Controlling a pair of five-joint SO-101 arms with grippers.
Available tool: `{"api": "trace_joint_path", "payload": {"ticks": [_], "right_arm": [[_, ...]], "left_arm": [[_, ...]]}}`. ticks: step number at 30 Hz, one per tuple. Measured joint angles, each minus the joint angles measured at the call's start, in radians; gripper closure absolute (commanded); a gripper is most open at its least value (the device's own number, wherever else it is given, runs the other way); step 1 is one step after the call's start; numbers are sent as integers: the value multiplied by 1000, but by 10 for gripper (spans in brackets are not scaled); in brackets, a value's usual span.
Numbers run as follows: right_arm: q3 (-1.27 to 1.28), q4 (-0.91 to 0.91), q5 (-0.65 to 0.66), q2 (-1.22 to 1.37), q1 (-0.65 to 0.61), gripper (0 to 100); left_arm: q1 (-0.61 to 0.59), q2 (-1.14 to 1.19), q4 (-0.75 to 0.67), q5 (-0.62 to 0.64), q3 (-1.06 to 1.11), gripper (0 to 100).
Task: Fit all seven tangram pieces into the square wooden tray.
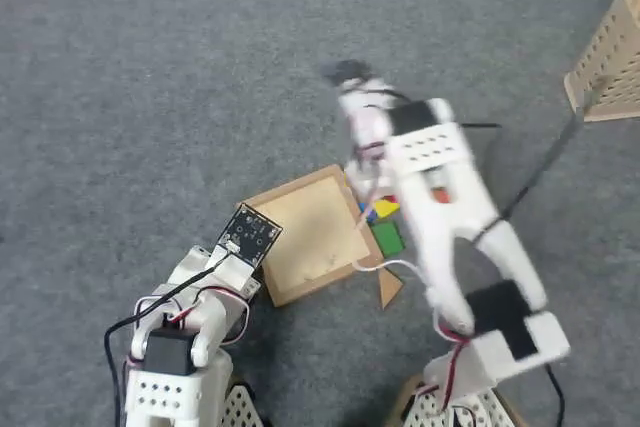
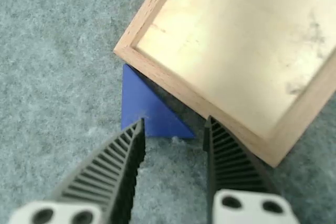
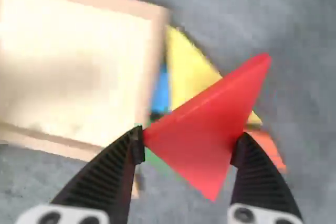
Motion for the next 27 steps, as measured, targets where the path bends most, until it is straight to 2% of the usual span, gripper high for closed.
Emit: {"api": "trace_joint_path", "payload": {"ticks": [8,17,23,27], "right_arm": [[-245,77,189,242,-190,826],[-390,109,479,365,-276,823],[-391,130,496,368,-281,824],[-445,130,345,359,-224,823]], "left_arm": [[0,0,0,0,0,824],[0,0,0,0,0,824],[0,0,0,0,0,824],[0,0,0,0,0,824]]}}
